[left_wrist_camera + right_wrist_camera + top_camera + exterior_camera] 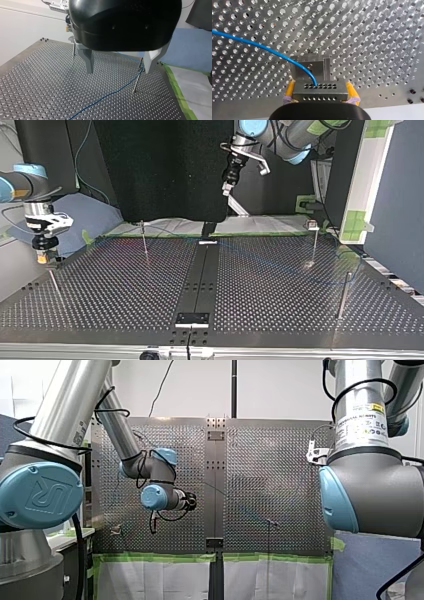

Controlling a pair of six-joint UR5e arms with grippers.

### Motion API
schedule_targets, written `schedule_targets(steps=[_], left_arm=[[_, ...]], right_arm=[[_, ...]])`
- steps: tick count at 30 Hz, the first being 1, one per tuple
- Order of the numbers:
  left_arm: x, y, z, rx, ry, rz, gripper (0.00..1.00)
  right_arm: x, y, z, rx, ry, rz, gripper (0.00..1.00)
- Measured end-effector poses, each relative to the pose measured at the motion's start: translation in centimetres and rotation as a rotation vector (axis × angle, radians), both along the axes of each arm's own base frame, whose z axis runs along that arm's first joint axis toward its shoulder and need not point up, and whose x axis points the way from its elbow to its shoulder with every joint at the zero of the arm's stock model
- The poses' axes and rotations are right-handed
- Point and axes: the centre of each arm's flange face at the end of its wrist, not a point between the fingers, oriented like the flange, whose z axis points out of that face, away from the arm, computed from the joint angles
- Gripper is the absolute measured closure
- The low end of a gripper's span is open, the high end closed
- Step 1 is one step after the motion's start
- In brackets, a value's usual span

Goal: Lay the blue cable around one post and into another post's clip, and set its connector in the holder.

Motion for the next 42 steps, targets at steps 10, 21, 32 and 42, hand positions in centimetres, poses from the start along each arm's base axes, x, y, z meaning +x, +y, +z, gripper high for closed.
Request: schedule_targets(steps=[10,21,32,42], left_arm=[[0.0,0.0,0.0,0.000,0.000,-0.001,0.00],[0.0,0.0,0.0,0.000,0.000,-0.002,0.00],[0.0,0.0,0.0,-0.001,0.001,-0.002,0.00],[0.0,0.0,0.0,-0.002,0.000,-0.002,0.00]], right_arm=[[0.0,-0.7,-0.9,0.007,-0.002,0.015,1.00],[0.1,-1.6,-1.3,0.007,-0.002,0.024,1.00],[0.5,-2.1,-0.4,-0.009,0.000,0.044,1.00],[0.6,-2.0,-0.5,-0.001,0.003,0.047,1.00]])
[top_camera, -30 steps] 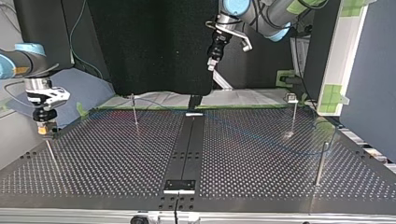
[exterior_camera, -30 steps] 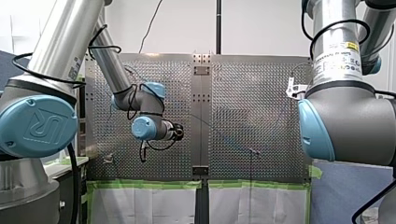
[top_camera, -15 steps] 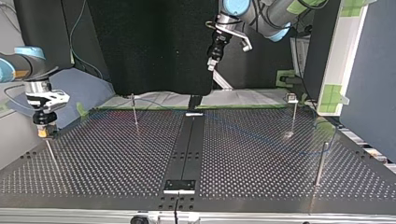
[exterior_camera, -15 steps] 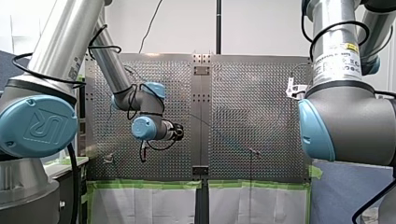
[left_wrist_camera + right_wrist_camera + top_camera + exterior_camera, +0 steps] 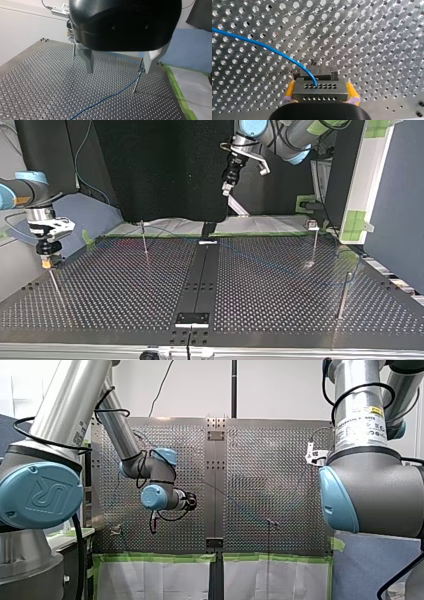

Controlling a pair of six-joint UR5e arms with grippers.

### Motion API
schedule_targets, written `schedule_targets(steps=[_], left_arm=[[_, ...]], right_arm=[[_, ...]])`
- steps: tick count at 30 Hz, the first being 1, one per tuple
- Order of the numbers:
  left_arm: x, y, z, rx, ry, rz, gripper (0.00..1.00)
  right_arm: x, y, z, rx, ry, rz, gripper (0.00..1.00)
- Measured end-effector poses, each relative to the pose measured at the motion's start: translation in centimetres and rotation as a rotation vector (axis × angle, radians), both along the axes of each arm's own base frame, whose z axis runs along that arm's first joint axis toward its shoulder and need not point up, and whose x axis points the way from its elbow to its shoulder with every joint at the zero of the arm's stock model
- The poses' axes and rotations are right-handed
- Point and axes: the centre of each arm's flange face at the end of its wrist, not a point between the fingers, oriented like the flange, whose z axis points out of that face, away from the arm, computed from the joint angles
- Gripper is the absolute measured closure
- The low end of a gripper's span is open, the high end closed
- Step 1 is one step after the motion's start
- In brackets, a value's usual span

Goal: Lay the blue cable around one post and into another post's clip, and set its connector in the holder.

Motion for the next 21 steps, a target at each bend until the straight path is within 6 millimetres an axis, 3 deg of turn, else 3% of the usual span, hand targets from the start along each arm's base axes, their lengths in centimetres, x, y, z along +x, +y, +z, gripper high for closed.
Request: schedule_targets(steps=[21], left_arm=[[0.02,0.03,-0.02,-0.001,0.000,0.001,0.00]], right_arm=[[0.36,0.15,-0.25,0.011,0.009,0.023,1.00]])
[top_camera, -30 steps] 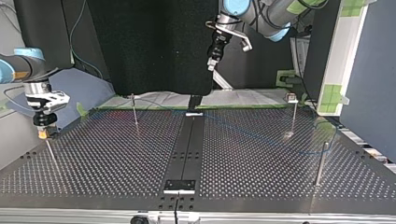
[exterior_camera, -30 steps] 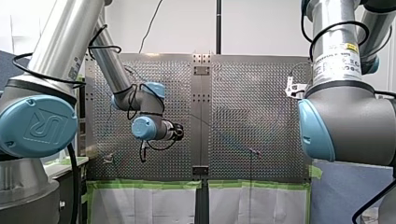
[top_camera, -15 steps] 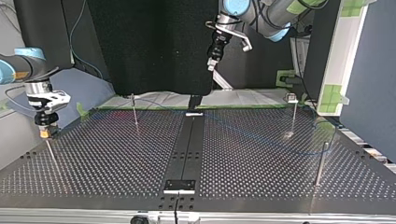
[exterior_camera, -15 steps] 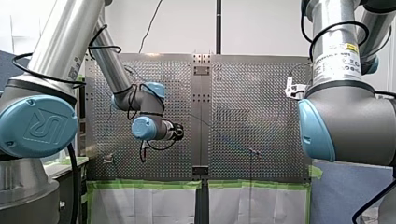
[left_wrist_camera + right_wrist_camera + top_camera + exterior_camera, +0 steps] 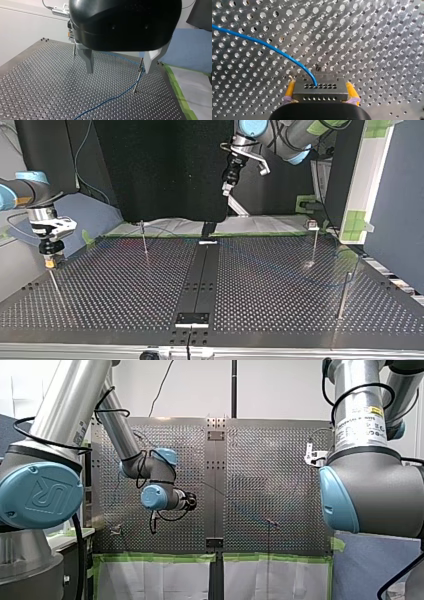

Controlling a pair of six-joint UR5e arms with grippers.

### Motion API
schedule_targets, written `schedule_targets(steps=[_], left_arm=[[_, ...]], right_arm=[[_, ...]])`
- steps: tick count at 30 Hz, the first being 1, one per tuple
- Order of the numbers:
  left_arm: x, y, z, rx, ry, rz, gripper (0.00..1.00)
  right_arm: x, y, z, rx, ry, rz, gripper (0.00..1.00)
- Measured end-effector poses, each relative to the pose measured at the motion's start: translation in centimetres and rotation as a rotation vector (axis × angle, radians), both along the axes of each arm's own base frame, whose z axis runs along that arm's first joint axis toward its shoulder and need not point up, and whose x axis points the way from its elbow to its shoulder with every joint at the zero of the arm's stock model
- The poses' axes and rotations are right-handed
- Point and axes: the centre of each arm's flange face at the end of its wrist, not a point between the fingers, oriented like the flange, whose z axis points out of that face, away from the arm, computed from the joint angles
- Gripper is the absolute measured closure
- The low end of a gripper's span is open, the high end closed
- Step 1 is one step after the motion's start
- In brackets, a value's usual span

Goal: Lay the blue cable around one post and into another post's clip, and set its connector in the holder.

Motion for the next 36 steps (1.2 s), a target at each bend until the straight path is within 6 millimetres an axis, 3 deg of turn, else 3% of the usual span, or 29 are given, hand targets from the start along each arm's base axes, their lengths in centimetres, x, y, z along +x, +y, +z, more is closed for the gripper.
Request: schedule_targets(steps=[36], left_arm=[[0.07,0.07,0.00,0.001,0.001,0.002,0.00]], right_arm=[[-0.57,-0.48,0.25,0.007,0.014,-0.004,1.00]])
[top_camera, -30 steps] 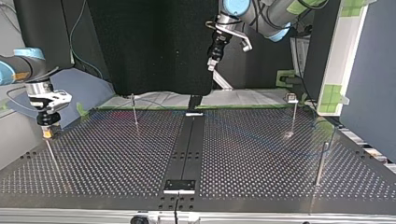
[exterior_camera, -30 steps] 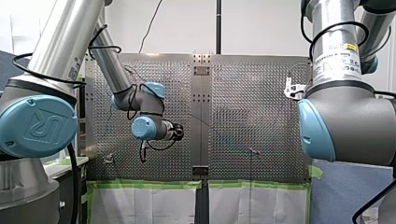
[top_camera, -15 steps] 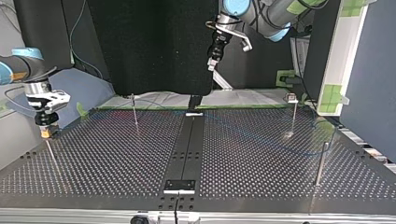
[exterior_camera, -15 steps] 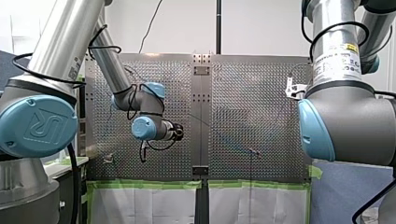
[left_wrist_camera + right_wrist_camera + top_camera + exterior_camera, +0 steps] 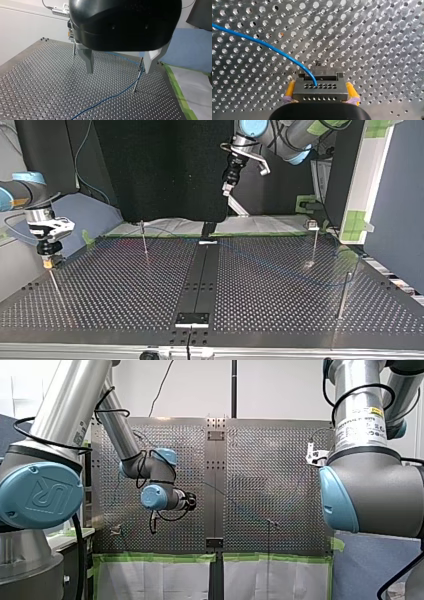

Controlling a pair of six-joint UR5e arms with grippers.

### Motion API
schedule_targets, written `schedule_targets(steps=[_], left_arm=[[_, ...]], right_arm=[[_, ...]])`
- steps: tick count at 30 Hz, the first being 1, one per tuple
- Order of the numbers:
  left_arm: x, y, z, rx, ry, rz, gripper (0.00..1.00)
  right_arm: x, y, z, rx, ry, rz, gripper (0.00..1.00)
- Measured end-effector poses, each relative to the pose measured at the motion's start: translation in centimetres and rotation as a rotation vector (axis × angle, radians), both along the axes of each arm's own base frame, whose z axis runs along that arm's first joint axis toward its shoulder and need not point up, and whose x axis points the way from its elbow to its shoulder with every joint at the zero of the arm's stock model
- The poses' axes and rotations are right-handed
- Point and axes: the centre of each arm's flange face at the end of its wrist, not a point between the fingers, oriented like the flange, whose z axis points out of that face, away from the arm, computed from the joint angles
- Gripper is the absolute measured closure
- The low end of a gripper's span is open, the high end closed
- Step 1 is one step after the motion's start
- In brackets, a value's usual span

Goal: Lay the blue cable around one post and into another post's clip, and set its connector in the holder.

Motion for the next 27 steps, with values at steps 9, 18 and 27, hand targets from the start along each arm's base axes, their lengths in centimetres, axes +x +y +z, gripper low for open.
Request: schedule_targets(steps=[9,18,27], left_arm=[[0.11,0.07,0.01,-0.001,0.000,-0.001,0.00],[0.30,0.16,0.05,-0.004,-0.003,0.000,0.00],[0.37,0.25,0.04,-0.005,-0.002,0.003,0.00]], right_arm=[[0.07,-0.12,-0.09,0.000,0.000,0.001,1.00],[0.06,-0.25,0.09,-0.004,0.002,0.004,1.00],[0.21,-0.28,0.11,-0.008,0.003,0.014,1.00]])
